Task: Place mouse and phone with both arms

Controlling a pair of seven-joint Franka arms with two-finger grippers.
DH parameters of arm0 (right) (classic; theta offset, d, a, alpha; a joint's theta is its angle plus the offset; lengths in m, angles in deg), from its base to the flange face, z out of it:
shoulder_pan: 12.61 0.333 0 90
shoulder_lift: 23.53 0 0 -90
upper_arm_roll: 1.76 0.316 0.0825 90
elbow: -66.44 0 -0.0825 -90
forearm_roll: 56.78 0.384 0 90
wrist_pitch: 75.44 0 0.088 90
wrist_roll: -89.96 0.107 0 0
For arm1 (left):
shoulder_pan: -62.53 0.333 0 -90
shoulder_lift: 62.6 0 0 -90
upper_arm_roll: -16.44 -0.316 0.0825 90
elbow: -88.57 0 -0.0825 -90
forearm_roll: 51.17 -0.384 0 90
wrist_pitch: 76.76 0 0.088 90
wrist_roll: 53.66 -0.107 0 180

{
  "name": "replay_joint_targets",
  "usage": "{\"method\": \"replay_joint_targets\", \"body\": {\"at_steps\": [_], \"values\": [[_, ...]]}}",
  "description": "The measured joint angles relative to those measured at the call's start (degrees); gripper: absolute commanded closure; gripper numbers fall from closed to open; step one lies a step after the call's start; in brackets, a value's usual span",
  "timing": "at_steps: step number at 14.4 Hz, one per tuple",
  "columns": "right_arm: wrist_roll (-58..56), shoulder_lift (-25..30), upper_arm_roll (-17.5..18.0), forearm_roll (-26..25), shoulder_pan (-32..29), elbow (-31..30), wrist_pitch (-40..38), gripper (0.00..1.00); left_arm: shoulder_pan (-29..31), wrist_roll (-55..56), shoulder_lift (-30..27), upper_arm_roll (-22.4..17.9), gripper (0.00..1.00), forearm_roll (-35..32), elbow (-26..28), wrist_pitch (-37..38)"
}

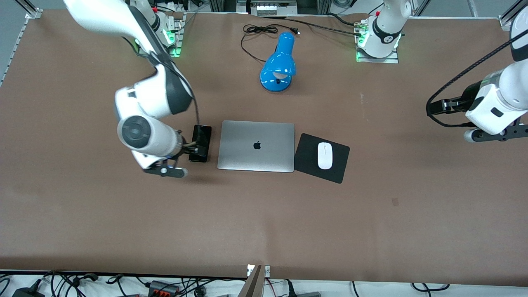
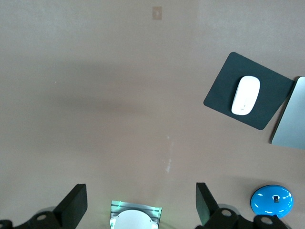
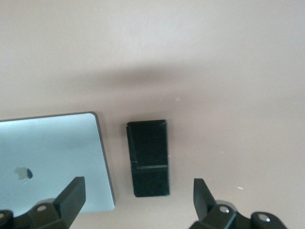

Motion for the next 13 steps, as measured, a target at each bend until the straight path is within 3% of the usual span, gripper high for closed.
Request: {"method": "replay_joint_targets", "body": {"at_steps": [5, 10, 13], "values": [[-4.69, 1.52, -0.36, -2.53, -4.27, 9.59, -5.57, 0.0, -0.49, -0.11, 0.39, 0.25, 0.0, -0.07, -1.09, 1.21], [-8.32, 5.87, -0.65, -2.55, -10.73, 11.12, -6.04, 0.0, -0.85, -0.32, 0.11, -1.48, 0.0, -0.08, -1.07, -0.35], [-14.43, 8.95, -1.78, -2.52, -14.62, 11.18, -6.24, 0.0, -3.41, -0.48, -5.9, -3.78, 0.0, 0.27, 5.57, -4.75]]}}
